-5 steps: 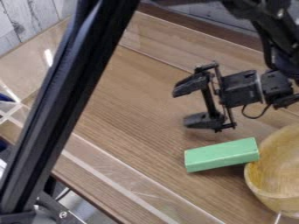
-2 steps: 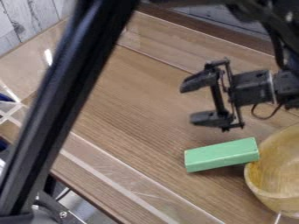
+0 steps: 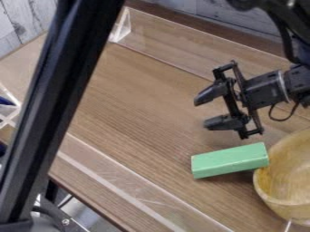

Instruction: Remove the green block from inside the brown bowl and put it on the table

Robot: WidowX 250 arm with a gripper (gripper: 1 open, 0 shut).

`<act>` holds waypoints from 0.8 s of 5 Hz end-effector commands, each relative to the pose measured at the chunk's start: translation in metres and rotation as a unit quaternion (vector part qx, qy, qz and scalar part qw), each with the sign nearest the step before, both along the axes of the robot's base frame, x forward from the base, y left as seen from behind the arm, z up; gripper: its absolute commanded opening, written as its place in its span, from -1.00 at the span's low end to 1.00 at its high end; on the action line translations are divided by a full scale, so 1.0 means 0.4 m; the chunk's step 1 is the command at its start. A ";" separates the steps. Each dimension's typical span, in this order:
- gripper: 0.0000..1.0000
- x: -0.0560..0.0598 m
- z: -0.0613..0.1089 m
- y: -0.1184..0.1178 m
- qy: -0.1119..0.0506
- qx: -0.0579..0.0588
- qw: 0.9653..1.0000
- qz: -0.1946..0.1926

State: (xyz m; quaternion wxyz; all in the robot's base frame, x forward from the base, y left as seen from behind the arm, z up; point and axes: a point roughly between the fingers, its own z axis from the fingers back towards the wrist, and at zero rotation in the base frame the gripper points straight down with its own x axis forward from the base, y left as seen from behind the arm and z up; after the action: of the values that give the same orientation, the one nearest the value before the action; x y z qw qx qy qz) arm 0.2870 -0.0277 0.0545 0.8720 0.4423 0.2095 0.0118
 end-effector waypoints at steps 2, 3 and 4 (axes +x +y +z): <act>-1.00 0.022 0.030 -0.016 -0.012 -0.052 0.998 0.021; -1.00 0.014 0.016 -0.003 -0.009 -0.066 0.998 0.017; -1.00 0.006 0.004 0.011 -0.007 -0.080 0.997 0.012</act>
State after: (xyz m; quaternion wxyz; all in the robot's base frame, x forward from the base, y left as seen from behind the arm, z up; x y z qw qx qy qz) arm 0.2823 -0.0236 0.0372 0.8933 0.3803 0.2395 -0.0050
